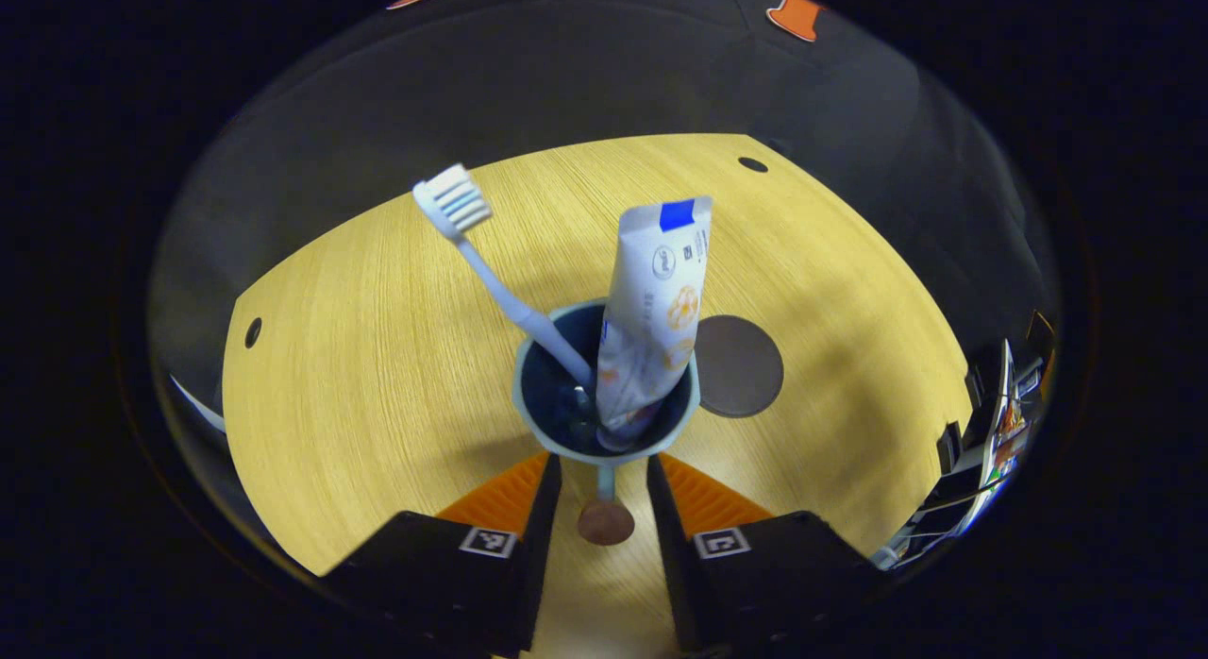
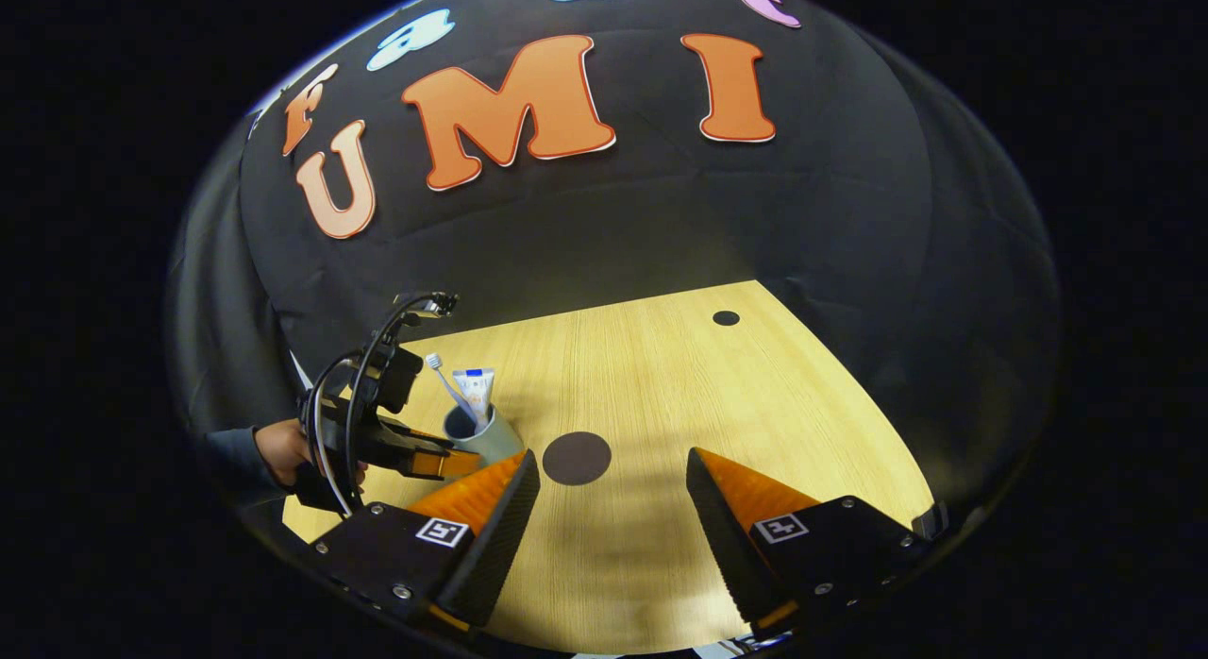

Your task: Put the toothbrush and toothpaste on the desktop into the cup, then pick up the cup and place it on the coaster on the desktop.

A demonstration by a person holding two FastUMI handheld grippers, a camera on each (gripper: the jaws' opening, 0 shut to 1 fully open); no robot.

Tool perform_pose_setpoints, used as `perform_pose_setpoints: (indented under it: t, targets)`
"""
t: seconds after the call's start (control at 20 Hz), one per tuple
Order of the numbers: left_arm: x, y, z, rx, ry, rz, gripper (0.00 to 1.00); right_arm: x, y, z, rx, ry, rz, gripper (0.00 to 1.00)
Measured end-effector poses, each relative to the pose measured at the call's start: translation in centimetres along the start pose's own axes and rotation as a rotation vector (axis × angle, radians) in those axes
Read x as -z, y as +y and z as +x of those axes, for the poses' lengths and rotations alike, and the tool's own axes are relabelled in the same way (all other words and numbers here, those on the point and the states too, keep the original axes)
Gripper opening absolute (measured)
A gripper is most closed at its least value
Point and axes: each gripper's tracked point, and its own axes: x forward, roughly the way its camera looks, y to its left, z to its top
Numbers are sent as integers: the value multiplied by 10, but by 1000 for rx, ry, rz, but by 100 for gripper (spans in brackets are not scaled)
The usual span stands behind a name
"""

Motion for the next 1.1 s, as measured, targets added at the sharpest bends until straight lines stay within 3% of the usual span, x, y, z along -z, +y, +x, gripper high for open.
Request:
perform_pose_setpoints:
  t: [0.1, 0.5, 1.1]
  targets:
    - [-5, -2, -3, -7, 13, -10, 28, -2, -2, 1, 4, 2, 2, 94]
    - [-5, -8, -1, -28, 6, -22, 18, -4, 2, 7, -7, 11, -13, 94]
    - [-14, -11, 4, -34, -81, -23, 17, 2, -18, -6, -9, 13, -3, 95]
